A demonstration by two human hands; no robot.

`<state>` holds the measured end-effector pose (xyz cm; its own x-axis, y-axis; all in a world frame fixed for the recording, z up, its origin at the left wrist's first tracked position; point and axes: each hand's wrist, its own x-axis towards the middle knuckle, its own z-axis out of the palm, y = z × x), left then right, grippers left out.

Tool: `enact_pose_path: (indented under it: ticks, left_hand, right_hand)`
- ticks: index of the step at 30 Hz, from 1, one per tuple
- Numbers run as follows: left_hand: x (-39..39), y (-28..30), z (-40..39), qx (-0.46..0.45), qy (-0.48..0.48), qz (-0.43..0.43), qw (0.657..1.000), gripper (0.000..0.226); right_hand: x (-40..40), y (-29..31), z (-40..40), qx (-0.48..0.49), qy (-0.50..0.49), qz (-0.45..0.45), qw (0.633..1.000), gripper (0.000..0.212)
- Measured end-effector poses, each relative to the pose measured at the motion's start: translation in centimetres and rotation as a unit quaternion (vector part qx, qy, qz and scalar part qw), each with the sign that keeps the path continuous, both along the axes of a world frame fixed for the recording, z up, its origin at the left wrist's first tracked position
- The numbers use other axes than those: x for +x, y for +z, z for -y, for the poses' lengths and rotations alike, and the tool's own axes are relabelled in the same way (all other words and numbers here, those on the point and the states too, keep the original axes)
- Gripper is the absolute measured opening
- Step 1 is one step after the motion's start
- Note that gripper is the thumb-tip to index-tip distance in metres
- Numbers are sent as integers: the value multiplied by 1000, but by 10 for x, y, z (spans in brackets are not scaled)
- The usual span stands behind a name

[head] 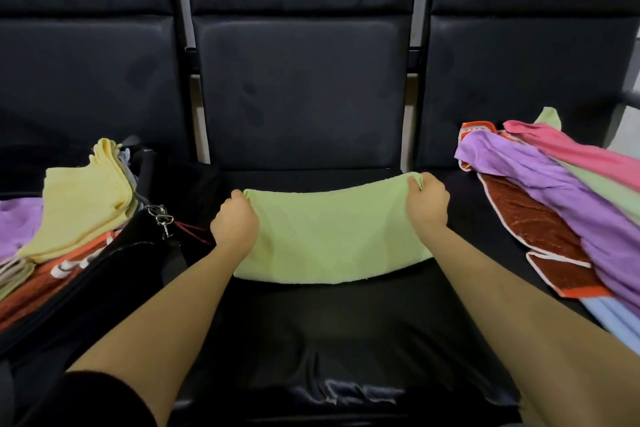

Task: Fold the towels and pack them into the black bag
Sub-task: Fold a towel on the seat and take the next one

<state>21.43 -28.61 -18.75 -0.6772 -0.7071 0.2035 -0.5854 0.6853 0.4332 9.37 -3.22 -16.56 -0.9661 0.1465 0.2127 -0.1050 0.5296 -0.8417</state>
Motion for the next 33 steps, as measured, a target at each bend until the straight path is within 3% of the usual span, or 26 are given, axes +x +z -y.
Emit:
enact_pose_path:
  ticks: [6, 13, 18, 21, 25, 28, 33]
  left_hand:
    - [-40, -6, 16, -104, -29, 78, 991, 18]
    - [-62, -36, 22, -136, -42, 128, 981, 24]
    - [-65, -44, 20, -182, -5, 70, 981, 54]
    - [-57, -44, 12, -156, 12, 61, 986, 54]
    - [-39, -52, -2, -120, -23, 143, 982, 58]
    - [-22, -64, -12, -83, -77, 203, 973, 57]
    - [6, -75, -33, -85, -92, 237, 963, 60]
  right_hand:
    - [-39, -8, 16, 213, -4, -39, 976, 21]
    - [-69, -39, 30, 279, 5, 5, 960, 31]
    - [-59, -57, 39, 402, -13, -93, 911, 36]
    - [-46, -58, 47, 359, 93, -160, 915, 42]
    - [-25, -72, 48, 378, 261, -113, 881, 50]
    - [-13, -82, 38, 429, 270, -51, 860, 56]
    - [16, -80, 21, 443, 262, 8, 857, 55]
